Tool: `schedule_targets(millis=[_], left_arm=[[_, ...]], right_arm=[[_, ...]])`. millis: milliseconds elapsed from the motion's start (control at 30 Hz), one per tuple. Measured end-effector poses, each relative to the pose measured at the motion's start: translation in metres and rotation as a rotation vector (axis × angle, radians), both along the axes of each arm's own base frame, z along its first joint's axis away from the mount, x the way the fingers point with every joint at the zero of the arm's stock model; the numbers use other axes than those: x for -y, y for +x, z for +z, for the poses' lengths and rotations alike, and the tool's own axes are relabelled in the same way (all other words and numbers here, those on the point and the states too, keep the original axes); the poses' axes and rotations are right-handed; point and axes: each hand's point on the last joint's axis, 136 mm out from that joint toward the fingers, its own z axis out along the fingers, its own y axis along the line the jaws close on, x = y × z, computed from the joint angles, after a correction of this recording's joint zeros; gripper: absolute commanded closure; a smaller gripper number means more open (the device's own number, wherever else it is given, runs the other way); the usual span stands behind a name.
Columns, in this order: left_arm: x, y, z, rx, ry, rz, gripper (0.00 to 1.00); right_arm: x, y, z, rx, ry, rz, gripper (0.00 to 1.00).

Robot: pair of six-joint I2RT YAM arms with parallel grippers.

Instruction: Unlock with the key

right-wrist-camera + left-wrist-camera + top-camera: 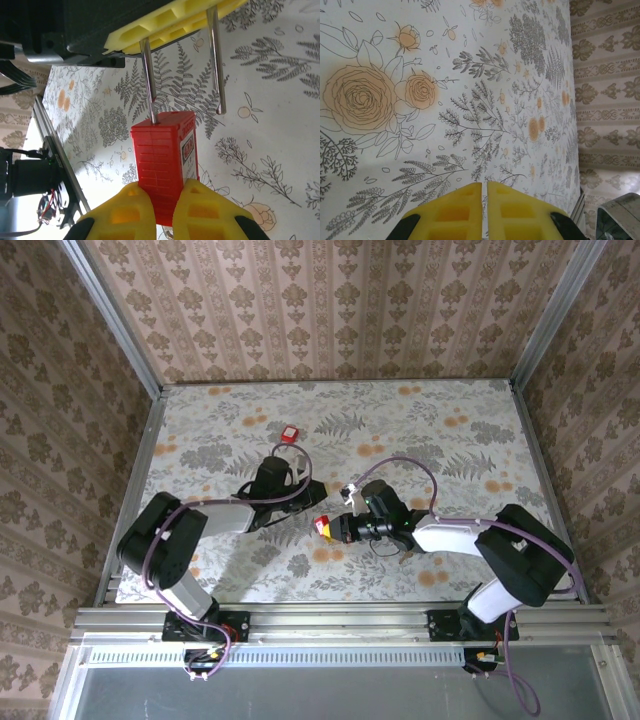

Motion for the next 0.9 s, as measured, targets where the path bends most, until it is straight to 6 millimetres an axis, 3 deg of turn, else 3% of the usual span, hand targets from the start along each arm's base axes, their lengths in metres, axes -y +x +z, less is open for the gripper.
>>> schedule_targets(millis=[267, 467, 767, 900], left_arm=[[0.004, 0.003, -0.011, 0.021, 0.002, -0.020, 0.90], [0.003, 0.005, -0.011, 0.056, 0.015, -0.028, 0.88], [-0.004, 0.004, -0.035, 0.039, 0.098, -0.028, 0.88], [-0.004, 0.005, -0.043, 0.043, 0.127, -0.039, 0.76]], right_arm=[[-0.006, 0.001, -0.007, -0.159, 0.031, -0.086, 1.00], [-0.014, 0.004, 0.003, -0.240, 0.081, -0.134, 1.00], [-0.019, 0.003, -0.018, -0.348, 0.078, -0.163, 1.00], [-0.018, 0.008, -0.028, -0.381, 0.077, -0.203, 1.00]])
